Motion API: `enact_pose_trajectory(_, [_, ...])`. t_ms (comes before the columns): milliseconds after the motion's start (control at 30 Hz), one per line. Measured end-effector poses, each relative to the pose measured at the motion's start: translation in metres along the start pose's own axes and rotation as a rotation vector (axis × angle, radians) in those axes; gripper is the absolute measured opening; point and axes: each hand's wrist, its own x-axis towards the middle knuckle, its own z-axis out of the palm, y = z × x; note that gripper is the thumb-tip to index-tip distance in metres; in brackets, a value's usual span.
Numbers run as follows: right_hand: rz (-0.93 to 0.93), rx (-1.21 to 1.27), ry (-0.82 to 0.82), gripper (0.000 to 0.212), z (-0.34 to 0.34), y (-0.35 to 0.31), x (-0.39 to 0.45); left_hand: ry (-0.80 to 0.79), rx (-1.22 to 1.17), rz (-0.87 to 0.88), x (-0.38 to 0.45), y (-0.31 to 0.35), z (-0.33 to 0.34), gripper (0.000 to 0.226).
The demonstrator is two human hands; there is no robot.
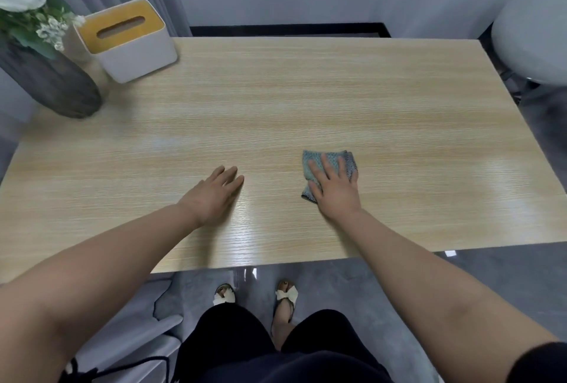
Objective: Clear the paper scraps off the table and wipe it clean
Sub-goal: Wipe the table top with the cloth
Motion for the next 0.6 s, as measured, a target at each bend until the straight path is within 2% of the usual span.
enact_pose_trajectory(200, [-0.138, -0.039, 0.031, 0.051, 0.011, -0.008, -0.015, 0.037, -0.019, -0.014, -0.002, 0.004, 0.003, 0.052])
enact_pose_trajectory(400, [-0.170, -0.049, 0.032, 0.051, 0.023, -0.009, -0.038, 0.071, -0.024, -0.042, -0.005, 0.009, 0.009, 0.050])
enact_pose_trajectory(500, [-0.117, -0.030, 0.030, 0.052, 0.023, -0.002, -0.044, 0.087, -0.041, -0.041, -0.009, 0.011, 0.012, 0.050])
enact_pose_trajectory(600, [0.047, 0.009, 0.035, 0.053, 0.021, 0.014, -0.048, 0.113, -0.035, -0.020, -0.015, 0.009, 0.018, 0.050])
